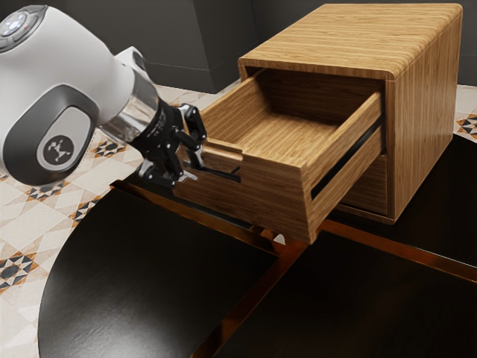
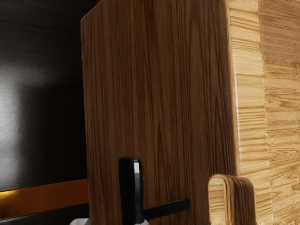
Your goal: Pull the drawer handle with one arm to open the drawer
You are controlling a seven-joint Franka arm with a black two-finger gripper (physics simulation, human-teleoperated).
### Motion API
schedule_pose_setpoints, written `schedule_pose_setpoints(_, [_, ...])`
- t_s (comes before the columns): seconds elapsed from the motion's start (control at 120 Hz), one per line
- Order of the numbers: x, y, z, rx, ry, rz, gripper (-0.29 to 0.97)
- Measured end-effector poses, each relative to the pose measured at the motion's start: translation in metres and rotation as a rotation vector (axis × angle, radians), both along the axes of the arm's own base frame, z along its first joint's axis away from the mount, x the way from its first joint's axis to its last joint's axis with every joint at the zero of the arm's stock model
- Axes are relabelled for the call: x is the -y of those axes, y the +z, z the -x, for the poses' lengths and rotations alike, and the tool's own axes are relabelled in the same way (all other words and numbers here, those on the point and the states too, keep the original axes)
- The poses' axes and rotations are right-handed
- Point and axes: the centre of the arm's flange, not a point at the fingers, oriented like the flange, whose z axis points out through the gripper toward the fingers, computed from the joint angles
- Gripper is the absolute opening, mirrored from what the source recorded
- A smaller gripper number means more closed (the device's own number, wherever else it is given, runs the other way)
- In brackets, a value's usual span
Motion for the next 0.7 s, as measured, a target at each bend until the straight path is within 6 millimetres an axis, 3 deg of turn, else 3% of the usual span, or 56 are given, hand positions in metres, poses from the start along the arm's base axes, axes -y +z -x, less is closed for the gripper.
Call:
schedule_pose_setpoints(0.133, [0.000,0.018,0.008,0.059,0.003,-0.009,0.46])
schedule_pose_setpoints(0.25, [0.021,0.034,0.021,0.098,-0.028,-0.033,0.54])
schedule_pose_setpoints(0.3, [0.041,0.048,0.026,0.125,-0.060,-0.047,0.57])
schedule_pose_setpoints(0.333, [0.060,0.069,0.031,0.167,-0.092,-0.056,0.58])
schedule_pose_setpoints(0.367, [0.083,0.105,0.034,0.229,-0.135,-0.054,0.59])
schedule_pose_setpoints(0.425, [0.137,0.191,0.037,0.317,-0.263,-0.002,0.61])
schedule_pose_setpoints(0.467, [0.177,0.211,0.041,0.286,-0.360,0.014,0.63])
schedule_pose_setpoints(0.533, [0.228,0.194,0.052,0.142,-0.475,-0.007,0.64])
schedule_pose_setpoints(0.625, [0.282,0.120,0.033,-0.106,-0.550,-0.083,0.66])
schedule_pose_setpoints(0.7, [0.307,0.074,0.036,-0.254,-0.589,-0.137,0.67])
